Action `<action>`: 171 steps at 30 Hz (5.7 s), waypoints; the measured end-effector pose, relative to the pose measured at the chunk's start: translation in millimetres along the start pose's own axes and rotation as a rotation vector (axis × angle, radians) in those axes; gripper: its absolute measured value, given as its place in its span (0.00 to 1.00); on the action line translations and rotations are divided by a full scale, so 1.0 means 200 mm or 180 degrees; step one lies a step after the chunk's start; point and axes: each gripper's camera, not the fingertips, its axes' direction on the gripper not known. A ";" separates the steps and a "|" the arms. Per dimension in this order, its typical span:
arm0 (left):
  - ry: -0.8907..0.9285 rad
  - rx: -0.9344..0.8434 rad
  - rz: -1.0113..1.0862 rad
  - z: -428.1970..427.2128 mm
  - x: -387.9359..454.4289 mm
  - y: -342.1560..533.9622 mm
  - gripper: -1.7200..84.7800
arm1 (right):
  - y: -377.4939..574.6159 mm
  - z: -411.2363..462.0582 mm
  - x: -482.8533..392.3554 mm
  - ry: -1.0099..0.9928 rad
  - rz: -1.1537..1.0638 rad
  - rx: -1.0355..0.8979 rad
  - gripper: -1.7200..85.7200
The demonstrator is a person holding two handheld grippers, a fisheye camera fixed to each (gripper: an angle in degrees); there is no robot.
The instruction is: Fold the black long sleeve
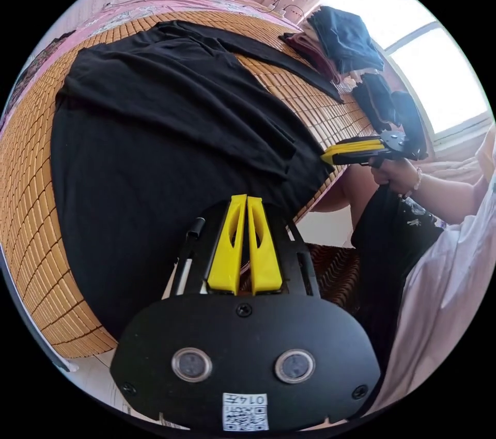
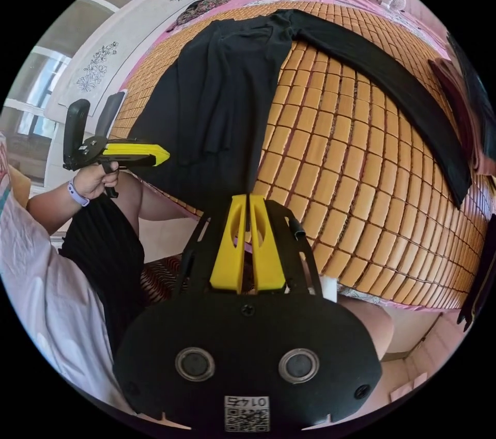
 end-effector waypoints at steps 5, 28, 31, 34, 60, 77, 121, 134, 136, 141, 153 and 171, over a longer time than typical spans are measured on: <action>-0.0067 0.0371 -0.0163 0.06 0.09 0.11 0.01 | 0.21 0.01 0.00 0.0091 0.0019 0.0550 0.02; -0.0448 0.1118 0.0933 0.04 0.99 -0.19 0.10 | 0.74 -0.46 0.94 0.0768 0.1877 0.2279 0.10; -0.0566 0.0965 0.1195 0.15 1.08 -0.44 0.12 | 0.77 -0.50 1.04 0.0920 0.2040 0.2371 0.11; -0.0784 0.0918 0.1430 0.23 1.20 -0.69 0.12 | 0.78 -0.49 1.15 0.0845 0.2179 0.2220 0.12; -0.0716 -0.0141 0.1329 1.12 1.56 -2.00 0.13 | 0.95 -0.52 1.63 -0.0034 0.2601 0.2371 0.05; -0.0649 0.0050 0.1466 0.71 1.35 -1.90 0.01 | 1.04 -0.60 1.57 -0.0595 0.1765 0.3049 0.02; -0.0662 0.1457 -0.0910 -1.00 -1.01 -0.02 0.09 | -0.60 -0.08 -0.04 0.0103 -0.0984 0.1228 0.14; -0.0539 0.1346 -0.1241 -0.94 -1.60 -0.67 0.13 | -1.60 0.13 0.32 0.0100 -0.0140 0.1392 0.15; -0.0509 0.1326 -0.1230 -0.92 -1.63 -0.72 0.13 | -1.69 0.17 0.31 0.0045 -0.0155 0.1185 0.11; -0.0461 0.0840 -0.1202 -0.89 -1.65 -0.83 0.04 | -1.78 0.09 0.29 -0.0005 -0.0201 0.1158 0.04; -0.0194 0.1650 -0.0244 -1.33 -1.21 -0.14 0.01 | -1.19 -0.52 -0.10 -0.0298 -0.1407 0.1752 0.03; -0.0414 0.1263 -0.0276 -0.83 -0.39 0.77 0.01 | -0.45 -0.07 -0.69 0.0207 -0.1731 0.0275 0.04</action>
